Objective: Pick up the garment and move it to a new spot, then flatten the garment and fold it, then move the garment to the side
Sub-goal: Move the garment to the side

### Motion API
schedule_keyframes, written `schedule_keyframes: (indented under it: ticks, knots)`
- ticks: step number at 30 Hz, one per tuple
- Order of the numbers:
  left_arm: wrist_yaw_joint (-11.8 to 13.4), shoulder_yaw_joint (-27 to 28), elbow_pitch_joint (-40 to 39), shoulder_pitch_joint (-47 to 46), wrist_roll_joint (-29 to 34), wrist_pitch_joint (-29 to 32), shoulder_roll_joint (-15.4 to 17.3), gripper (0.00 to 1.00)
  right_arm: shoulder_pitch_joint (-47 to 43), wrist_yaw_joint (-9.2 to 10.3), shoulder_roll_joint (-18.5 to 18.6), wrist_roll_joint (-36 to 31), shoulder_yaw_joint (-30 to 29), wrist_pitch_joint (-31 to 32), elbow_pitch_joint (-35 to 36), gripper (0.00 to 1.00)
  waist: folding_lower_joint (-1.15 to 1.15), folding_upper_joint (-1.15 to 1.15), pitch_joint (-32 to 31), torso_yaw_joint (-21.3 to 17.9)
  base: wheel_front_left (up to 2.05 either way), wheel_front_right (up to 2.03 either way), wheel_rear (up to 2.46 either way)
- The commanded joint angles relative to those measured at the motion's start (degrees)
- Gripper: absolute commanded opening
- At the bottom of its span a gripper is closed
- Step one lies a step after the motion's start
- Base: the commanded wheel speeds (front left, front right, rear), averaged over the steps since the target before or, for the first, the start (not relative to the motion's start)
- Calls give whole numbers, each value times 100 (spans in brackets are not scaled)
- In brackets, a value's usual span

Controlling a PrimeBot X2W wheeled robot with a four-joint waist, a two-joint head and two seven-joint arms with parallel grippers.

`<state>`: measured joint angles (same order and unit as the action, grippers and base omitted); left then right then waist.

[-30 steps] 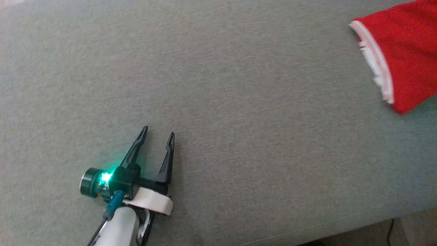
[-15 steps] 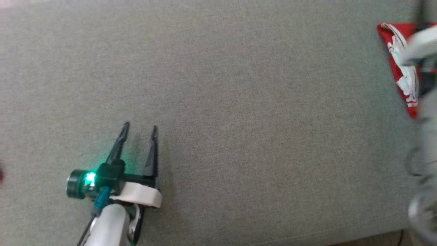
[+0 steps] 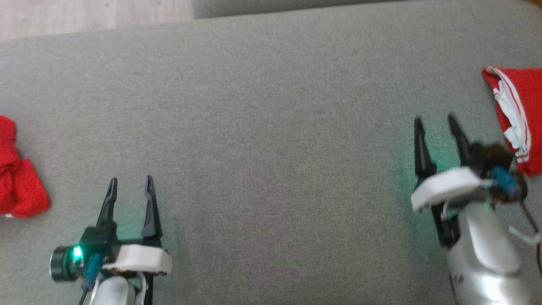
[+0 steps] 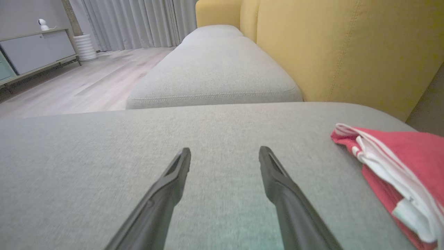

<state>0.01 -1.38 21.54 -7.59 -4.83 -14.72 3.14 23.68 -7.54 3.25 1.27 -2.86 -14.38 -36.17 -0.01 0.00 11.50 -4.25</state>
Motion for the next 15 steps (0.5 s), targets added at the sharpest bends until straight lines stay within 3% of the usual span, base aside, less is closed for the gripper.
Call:
schedule_keyframes:
  ticks: [1, 15]
  knots:
    - [30, 244, -192, -2, -28, -28, 45, 100, 8, 5, -29, 51, 153, -61, 226, 100, 1, 0, -147, 100, 0, 0, 0]
    - [60, 452, -149, 723, -122, -28, -20, 100, -1127, 5, -36, 590, 665, -62, 611, 100, 1, 0, -801, 204, 0, 0, 0]
